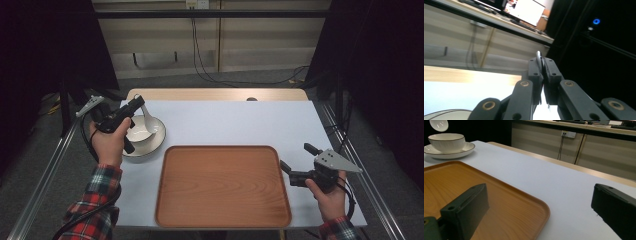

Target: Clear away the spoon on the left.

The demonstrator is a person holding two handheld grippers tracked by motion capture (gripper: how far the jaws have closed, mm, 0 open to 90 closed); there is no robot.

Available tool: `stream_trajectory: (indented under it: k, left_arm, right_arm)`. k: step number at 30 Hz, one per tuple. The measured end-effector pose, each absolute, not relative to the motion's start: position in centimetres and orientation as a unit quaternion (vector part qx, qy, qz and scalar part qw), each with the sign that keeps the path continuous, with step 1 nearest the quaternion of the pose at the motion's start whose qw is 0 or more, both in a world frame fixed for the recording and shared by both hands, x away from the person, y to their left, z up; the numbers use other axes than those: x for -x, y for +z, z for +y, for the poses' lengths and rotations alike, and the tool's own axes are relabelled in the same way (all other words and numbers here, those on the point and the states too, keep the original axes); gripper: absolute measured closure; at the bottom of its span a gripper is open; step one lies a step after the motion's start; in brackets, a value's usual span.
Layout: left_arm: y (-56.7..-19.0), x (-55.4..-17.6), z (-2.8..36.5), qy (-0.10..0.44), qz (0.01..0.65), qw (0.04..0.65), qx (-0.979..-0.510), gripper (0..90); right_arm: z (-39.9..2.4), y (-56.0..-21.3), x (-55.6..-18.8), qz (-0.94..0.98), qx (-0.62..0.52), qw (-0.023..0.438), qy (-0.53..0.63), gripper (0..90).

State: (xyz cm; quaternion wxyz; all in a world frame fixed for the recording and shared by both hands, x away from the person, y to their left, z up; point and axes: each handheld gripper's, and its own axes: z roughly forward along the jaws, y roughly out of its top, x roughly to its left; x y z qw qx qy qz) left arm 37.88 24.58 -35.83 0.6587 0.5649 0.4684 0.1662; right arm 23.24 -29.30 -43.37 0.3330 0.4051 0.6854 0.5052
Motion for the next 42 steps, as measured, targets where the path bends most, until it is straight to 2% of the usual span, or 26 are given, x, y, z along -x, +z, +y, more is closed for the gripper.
stream_trajectory:
  k: [11, 29, 42]
  left_arm:
    - [-35.7, -36.8, 23.0, 0.136, 0.444, 0.661, -0.59, 85.5]
    - [-37.9, -34.7, 20.4, 0.088, 0.413, 0.651, -0.631, 85.5]
    - [-39.0, -33.4, 19.7, 0.062, 0.399, 0.651, -0.642, 85.5]
  right_arm:
    - [-29.3, -43.4, -23.3, 0.687, -0.403, 0.331, 0.506, 1.0]
    - [-29.3, -43.4, -23.3, 0.688, -0.401, 0.332, 0.505, 0.9]
    - [-29.1, -43.5, -23.4, 0.691, -0.399, 0.329, 0.505, 1.0]
